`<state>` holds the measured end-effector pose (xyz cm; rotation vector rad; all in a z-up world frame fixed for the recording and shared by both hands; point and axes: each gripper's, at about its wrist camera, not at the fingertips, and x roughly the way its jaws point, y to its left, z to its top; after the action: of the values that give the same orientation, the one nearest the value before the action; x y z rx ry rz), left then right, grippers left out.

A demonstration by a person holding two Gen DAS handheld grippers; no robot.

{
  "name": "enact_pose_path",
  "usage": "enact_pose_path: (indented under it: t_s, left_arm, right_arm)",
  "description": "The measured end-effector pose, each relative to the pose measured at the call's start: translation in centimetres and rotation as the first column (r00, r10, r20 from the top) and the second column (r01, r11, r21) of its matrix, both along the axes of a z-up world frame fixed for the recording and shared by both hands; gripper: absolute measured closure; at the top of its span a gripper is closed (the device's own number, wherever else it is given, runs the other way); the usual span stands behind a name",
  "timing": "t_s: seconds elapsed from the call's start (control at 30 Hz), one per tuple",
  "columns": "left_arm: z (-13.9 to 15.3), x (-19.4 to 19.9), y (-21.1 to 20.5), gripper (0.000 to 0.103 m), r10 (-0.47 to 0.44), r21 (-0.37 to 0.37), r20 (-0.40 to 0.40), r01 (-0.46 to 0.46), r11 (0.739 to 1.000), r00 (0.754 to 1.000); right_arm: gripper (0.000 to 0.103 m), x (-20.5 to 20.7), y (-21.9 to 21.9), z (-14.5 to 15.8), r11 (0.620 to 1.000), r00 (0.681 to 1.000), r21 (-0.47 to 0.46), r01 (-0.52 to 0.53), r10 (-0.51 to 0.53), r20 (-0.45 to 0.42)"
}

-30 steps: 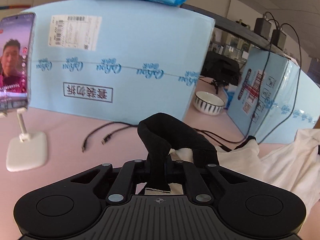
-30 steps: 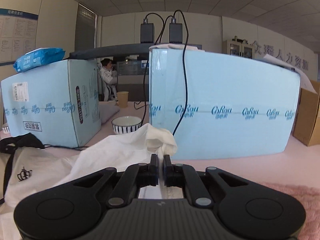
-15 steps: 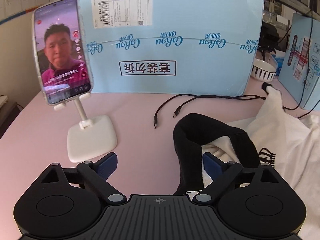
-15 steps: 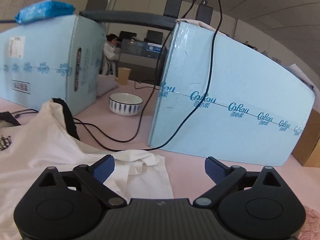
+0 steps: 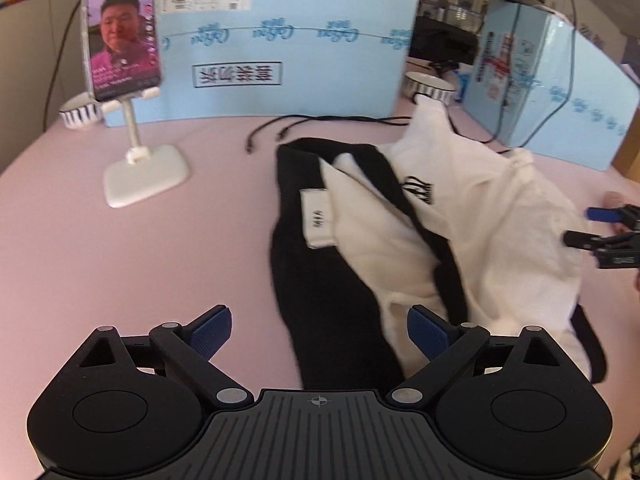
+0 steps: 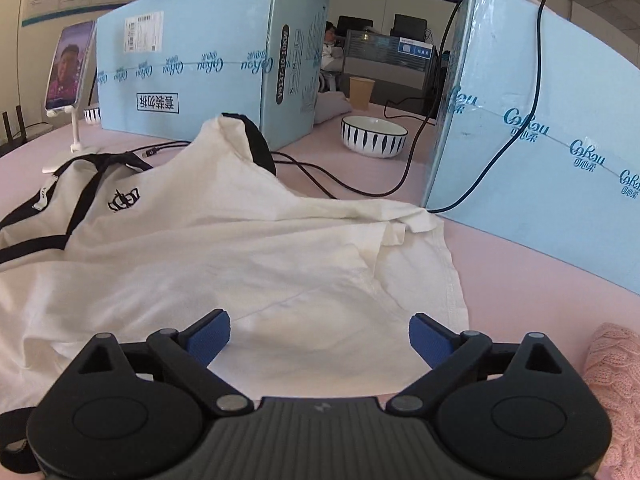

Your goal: Fold clothes

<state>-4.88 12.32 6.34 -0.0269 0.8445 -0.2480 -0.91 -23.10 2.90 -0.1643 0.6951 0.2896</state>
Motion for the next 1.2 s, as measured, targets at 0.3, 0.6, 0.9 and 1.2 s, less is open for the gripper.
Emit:
enact_pose_path:
  t_s: [0.3,0.6,0.9,1.2]
  left_arm:
    - [-3.1,0.3,-3.2,0.029,-0.048,-0.001,0.030,0.048,0.999,0.998]
    - [-0.3,0.6,-1.7,0.081,-0.072,-0.139,0.037,0.077,0.987,0.997]
    - [-1.5,-1.6,-0.8,0.081,-0.147,-0.214,-0.092,0.125,0.969,0.985]
    - [1.8,-1.3,1.8,0.037,-0.078,-0.225,-0.061,0.063,0.972,0.995]
  right_arm:
    - [0.095,-2.5,-2.6,1.5,0.989,0.997,0.135,0.066,-0.062,-0.034]
    - [0.096,-11.8,-8.4,6.6,0.966,0.983,0.237,0.103,-0.135,0.126]
    - [0.092,-17.1,-9.8,-0.4,0.952,0.973,0.219,0.214,-0.188,-0.134]
    - [0.041,-18.2,-12.5,3.5,0.912,0.963,0.318,0.261,-0.268,-0.022]
